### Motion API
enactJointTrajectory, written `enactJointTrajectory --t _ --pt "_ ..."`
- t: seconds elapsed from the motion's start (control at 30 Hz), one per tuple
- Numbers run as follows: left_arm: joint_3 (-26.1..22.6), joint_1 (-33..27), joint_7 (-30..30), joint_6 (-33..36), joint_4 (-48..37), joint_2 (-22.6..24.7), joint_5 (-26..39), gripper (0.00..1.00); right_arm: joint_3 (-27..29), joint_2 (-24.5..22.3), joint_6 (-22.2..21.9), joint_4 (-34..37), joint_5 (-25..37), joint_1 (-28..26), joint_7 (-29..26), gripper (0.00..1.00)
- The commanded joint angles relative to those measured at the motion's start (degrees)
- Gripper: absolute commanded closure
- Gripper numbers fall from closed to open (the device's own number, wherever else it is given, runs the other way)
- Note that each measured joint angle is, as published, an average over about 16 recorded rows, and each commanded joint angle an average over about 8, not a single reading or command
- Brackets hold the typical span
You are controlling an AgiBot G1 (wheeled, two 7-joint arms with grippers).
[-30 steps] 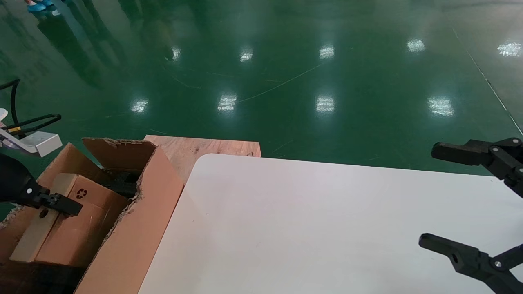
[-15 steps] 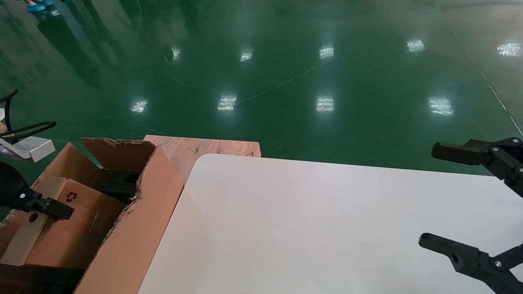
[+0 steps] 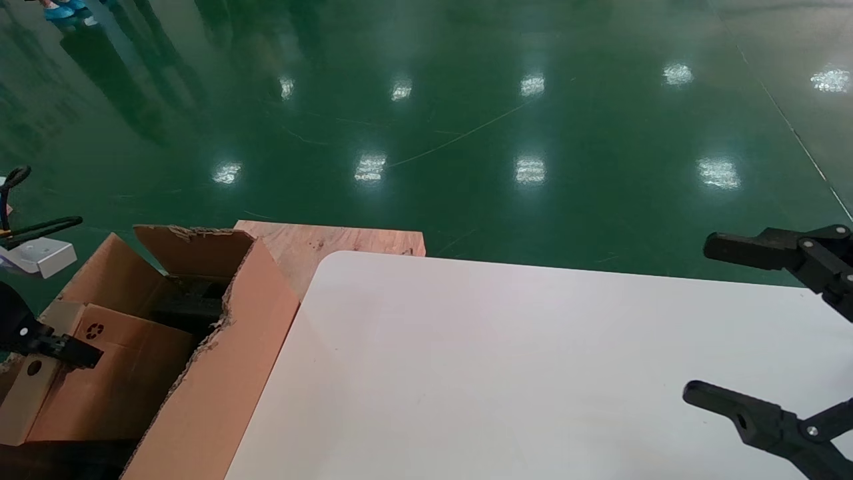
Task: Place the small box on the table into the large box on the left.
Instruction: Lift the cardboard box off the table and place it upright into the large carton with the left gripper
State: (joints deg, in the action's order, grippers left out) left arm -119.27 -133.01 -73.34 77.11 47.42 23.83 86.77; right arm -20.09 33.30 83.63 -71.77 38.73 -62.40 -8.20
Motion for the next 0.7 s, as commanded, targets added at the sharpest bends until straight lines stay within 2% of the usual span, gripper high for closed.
enactJointTrajectory --t 0.03,0.7 --pt "-0.1 0.6 0.8 -0.5 -0.8 0.0 -0.1 1.0 0.0 0.0 0.0 0.0 0.0 0.0 0.0 0.0" --pt "-0.4 3.8 6.2 -3.8 -7.5 0.6 -0.6 1.0 0.0 0.0 0.0 0.0 0.0 0.0 0.0 0.0"
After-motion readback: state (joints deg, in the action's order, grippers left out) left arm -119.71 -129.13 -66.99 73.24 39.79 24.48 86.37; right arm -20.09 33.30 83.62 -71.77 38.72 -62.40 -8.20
